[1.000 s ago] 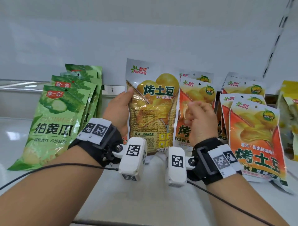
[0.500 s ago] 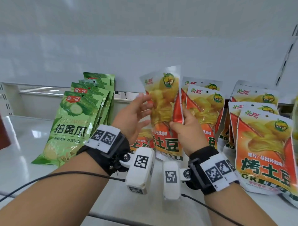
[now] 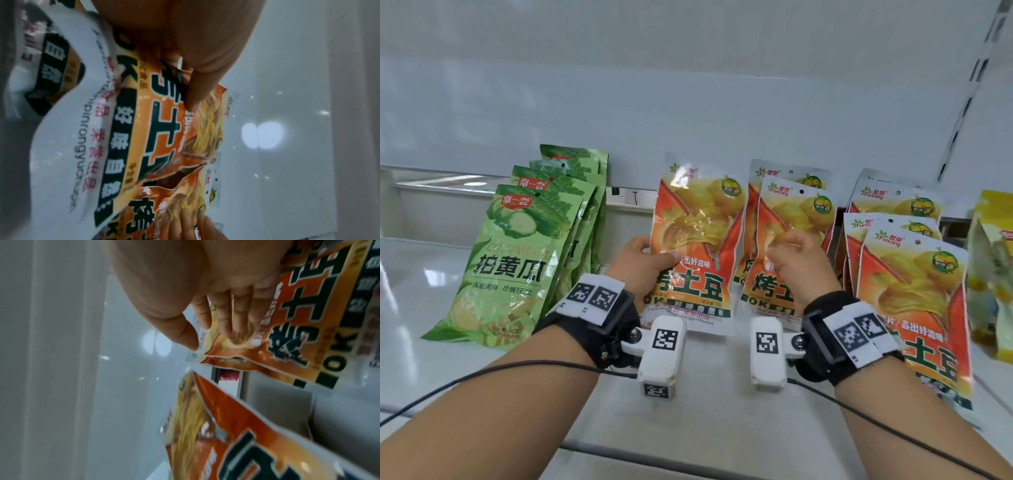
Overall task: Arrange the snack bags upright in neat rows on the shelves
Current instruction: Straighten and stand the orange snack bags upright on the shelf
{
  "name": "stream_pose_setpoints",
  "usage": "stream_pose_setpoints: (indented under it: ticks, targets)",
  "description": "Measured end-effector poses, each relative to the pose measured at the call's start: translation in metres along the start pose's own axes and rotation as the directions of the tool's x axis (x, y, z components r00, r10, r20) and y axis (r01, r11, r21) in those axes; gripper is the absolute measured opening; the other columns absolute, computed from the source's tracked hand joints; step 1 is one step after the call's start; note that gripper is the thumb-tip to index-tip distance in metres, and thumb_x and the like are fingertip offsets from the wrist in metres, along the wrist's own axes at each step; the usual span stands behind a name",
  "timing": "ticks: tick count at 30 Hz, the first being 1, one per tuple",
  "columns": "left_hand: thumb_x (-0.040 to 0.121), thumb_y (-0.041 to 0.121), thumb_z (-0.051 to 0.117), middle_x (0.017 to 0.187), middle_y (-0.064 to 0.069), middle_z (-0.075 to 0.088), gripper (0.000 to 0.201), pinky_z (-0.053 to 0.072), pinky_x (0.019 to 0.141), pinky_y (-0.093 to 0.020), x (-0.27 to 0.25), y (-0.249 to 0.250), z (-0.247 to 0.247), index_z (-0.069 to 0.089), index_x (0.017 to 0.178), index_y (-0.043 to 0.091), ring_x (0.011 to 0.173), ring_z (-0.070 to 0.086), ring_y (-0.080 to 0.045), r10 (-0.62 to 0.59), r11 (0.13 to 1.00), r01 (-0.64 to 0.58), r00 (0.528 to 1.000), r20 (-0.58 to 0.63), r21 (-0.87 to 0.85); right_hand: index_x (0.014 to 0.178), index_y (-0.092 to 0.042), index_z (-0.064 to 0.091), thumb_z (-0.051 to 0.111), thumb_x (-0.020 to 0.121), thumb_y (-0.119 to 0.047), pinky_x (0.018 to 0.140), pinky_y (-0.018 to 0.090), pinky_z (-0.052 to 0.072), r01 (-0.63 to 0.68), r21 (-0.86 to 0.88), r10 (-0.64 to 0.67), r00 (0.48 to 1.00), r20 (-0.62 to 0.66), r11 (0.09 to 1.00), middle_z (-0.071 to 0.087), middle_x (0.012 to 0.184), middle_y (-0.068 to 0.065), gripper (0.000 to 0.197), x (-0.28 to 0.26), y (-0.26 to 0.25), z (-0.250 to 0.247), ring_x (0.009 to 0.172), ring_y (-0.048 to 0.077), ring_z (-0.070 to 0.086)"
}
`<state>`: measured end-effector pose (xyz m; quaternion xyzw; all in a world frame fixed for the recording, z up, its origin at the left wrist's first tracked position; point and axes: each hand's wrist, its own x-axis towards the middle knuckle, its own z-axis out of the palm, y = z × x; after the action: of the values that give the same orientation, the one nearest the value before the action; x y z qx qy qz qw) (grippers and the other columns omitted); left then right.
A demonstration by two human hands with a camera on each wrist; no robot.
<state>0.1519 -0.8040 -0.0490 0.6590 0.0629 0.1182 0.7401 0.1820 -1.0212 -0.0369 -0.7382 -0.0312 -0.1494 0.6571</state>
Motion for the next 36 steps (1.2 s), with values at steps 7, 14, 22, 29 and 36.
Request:
stream_pose_setpoints:
  ticks: [7,14,22,29,36]
  targets:
    - [0.081,0.022,0.069,0.143,-0.015,0.042,0.084,0.044,0.079,-0.034,0.015,-0.004,0.001,0.021,0.15,0.024,0.111,0.055,-0.033,0.114,0.888,0.012,0.963,-0.245,0.46,0.131,-0.019,0.041,0.065,0.081,-0.023,0.073,0.029,0.037,-0.108,-0.111,0.092,0.985,-0.145,0.988,0.05,0.115,-0.001,0.056,0.011,0.027,-0.02,0.078,0.007,0.05]
    - [0.084,0.023,0.062,0.11,0.0,0.061,0.019,0.05,0.07,-0.03,0.011,-0.002,0.027,0.059,0.102,0.029,0.083,0.061,-0.015,0.26,0.86,-0.165,0.956,-0.137,0.483,0.139,-0.013,0.03,0.062,0.083,-0.02,0.079,0.031,0.035,-0.169,-0.144,0.144,0.975,-0.17,0.975,0.044,0.131,0.009,0.065,0.018,0.04,-0.028,0.095,0.02,0.045]
    - [0.087,0.025,0.063,0.098,0.005,0.065,0.008,0.046,0.07,-0.028,0.006,-0.008,0.076,0.064,0.091,0.031,0.084,0.058,-0.011,0.156,0.896,-0.203,0.977,0.148,0.394,0.142,-0.01,0.024,0.061,0.079,-0.018,0.076,0.037,0.045,-0.296,-0.051,0.287,0.947,-0.144,0.954,0.046,0.126,0.011,0.074,0.024,0.047,-0.033,0.093,0.024,0.052]
    - [0.077,0.046,0.068,0.13,-0.005,0.057,0.07,0.043,0.103,-0.045,0.01,-0.022,0.104,0.044,0.139,0.025,0.116,0.054,-0.025,0.035,0.924,-0.09,0.988,0.152,0.372,0.138,-0.012,0.033,0.063,0.078,-0.022,0.089,0.043,0.049,-0.243,0.093,0.252,0.963,-0.093,0.965,0.053,0.125,0.009,0.068,0.019,0.045,-0.036,0.099,0.026,0.059]
    - [0.086,0.05,0.057,0.088,0.011,0.067,0.018,0.045,0.088,-0.037,0.018,-0.021,0.105,0.068,0.085,0.036,0.094,0.06,-0.015,0.114,0.956,-0.145,0.985,0.132,0.256,0.087,-0.01,0.053,0.062,0.082,-0.036,0.079,0.055,0.054,-0.057,0.238,0.076,0.995,-0.069,0.969,0.064,0.089,0.015,0.027,0.015,0.034,-0.04,0.086,0.038,0.067]
